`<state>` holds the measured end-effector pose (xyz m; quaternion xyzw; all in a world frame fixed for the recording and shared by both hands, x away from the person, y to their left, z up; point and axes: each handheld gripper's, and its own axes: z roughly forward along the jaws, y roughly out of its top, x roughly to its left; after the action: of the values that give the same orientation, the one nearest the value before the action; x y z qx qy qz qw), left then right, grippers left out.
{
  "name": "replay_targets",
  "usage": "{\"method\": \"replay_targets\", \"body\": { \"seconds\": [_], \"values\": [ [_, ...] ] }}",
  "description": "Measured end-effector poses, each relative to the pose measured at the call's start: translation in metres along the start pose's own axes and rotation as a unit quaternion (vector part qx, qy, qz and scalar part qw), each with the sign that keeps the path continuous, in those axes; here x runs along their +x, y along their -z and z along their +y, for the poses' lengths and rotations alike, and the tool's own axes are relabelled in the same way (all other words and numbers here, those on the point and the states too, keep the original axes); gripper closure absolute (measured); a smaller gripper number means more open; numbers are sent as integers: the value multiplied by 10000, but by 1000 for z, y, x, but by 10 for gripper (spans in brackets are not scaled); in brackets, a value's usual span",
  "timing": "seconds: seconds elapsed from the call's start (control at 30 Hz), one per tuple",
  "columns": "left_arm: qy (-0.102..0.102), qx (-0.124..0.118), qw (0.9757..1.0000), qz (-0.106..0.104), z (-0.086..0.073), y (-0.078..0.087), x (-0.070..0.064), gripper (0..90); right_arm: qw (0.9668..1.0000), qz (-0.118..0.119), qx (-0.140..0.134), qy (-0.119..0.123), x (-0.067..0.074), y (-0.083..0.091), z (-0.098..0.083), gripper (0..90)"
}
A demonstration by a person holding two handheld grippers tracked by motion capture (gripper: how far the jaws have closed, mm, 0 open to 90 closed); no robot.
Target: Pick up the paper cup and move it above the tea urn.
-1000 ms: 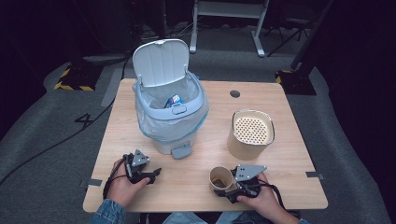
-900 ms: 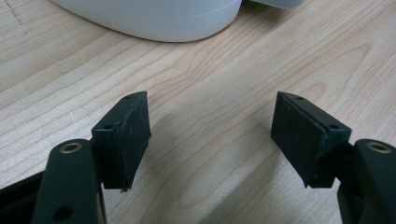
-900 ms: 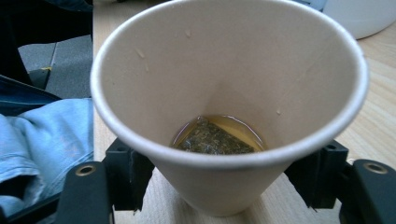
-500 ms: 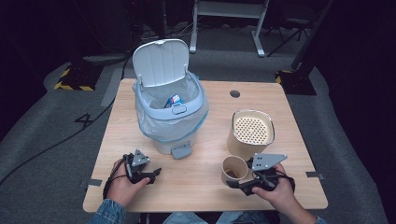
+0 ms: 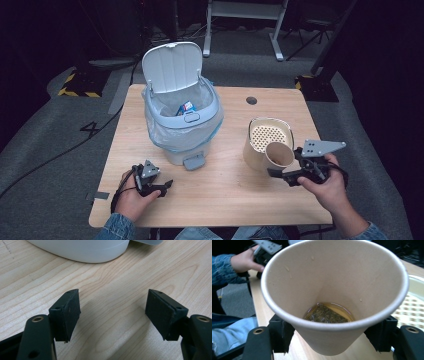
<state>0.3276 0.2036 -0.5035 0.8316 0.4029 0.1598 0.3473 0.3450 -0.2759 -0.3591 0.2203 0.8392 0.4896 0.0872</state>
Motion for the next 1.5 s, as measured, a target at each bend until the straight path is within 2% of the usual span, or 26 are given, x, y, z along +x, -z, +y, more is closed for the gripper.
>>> {"method": "replay_targets", "body": {
  "seconds": [0.17, 0.37, 0.63, 0.97, 1.07, 1.13, 1.33, 1.47, 1.5],
  "values": [
    [0, -1, 10000, 1, 0, 0, 0, 285, 9997, -235, -3, -76, -19, 14, 7, 320],
    [16, 2, 10000, 22, 0, 0, -1, 285, 9985, -501, 176, -163, -39, 26, 8, 319],
    [42, 2, 10000, 22, -1, 1, -2, 286, 9964, -673, 434, -292, -64, 31, 9, 316],
    [24, 7, 10000, 26, -1, 1, -1, 285, 9930, -740, 833, -393, -85, 14, 12, 311],
    [37, 4, 10000, 20, -1, 1, -1, 285, 9910, -763, 1019, -411, -89, 5, 11, 309],
    [23, 6, 10000, 26, -1, 1, -1, 285, 9911, -730, 1035, -407, -91, 1, 12, 310],
    [24, 6, 10000, 26, -1, 1, -1, 285, 9885, -694, 1300, -349, -94, -13, 19, 311],
    [20, 6, 10000, 27, -1, 1, -1, 285, 9849, -705, 1550, -305, -96, -25, 17, 308],
    [25, 4, 10000, 24, -1, 1, -1, 285, 9861, -697, 1470, -321, -97, -26, 17, 308]
  ]
}}
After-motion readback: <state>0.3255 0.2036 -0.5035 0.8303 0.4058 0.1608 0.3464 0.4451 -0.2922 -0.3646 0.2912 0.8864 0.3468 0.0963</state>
